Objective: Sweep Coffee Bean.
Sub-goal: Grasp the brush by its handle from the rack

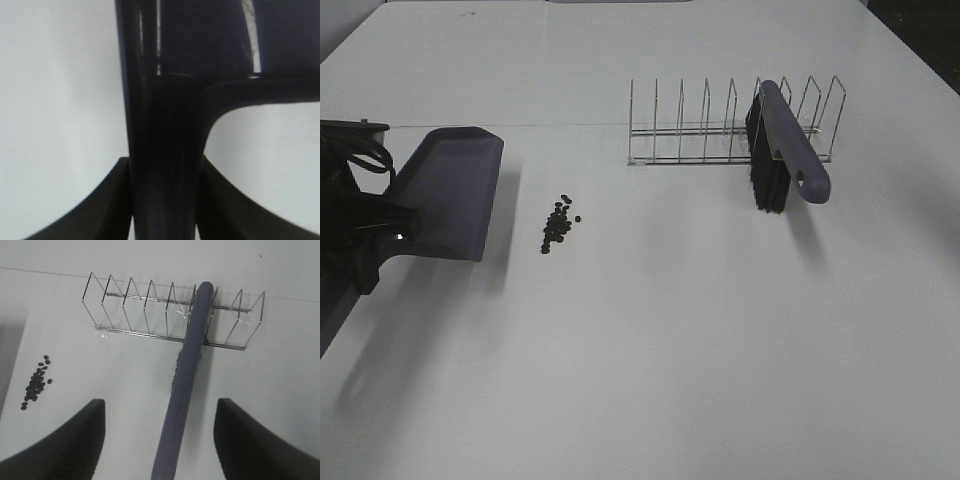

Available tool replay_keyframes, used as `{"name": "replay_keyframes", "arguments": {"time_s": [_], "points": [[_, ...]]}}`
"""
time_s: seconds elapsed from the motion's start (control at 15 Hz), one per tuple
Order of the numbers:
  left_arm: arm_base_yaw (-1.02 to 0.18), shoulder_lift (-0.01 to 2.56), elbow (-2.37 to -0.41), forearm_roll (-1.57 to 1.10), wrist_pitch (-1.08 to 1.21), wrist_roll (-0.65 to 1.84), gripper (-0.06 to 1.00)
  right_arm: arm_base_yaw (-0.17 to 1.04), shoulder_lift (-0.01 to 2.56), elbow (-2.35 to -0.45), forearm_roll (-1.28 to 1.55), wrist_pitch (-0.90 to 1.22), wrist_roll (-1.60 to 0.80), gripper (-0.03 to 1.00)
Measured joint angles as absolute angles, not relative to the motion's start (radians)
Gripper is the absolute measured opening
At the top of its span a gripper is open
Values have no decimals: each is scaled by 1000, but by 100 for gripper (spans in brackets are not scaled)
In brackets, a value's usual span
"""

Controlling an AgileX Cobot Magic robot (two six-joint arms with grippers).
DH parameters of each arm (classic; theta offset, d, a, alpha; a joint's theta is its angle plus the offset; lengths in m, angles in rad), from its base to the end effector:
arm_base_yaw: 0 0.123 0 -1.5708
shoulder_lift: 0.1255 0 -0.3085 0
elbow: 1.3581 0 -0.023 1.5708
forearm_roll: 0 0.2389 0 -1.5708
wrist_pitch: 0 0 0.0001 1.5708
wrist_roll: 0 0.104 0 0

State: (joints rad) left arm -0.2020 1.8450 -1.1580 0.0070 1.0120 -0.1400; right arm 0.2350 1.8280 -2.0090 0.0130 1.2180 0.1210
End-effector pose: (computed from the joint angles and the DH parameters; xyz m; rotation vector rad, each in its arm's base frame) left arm 0.3194 -0.0648 0.1874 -0.1021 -3.1004 -0.0198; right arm 0.3886 0.0943 0.4100 -0.1433 2.5240 0.1606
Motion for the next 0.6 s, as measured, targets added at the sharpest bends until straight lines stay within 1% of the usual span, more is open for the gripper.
{"name": "replay_keyframes", "arguments": {"time_s": [0.2,0.4,0.6], "points": [[-202,1845,-1158,7,1012,-141,34,237,1950,-2055,10,1217,153,53],[-202,1845,-1158,7,1005,-142,34,237,2118,-2055,0,1218,168,53],[-202,1845,-1158,7,1004,-142,34,237,2180,-2055,0,1208,168,53]]}}
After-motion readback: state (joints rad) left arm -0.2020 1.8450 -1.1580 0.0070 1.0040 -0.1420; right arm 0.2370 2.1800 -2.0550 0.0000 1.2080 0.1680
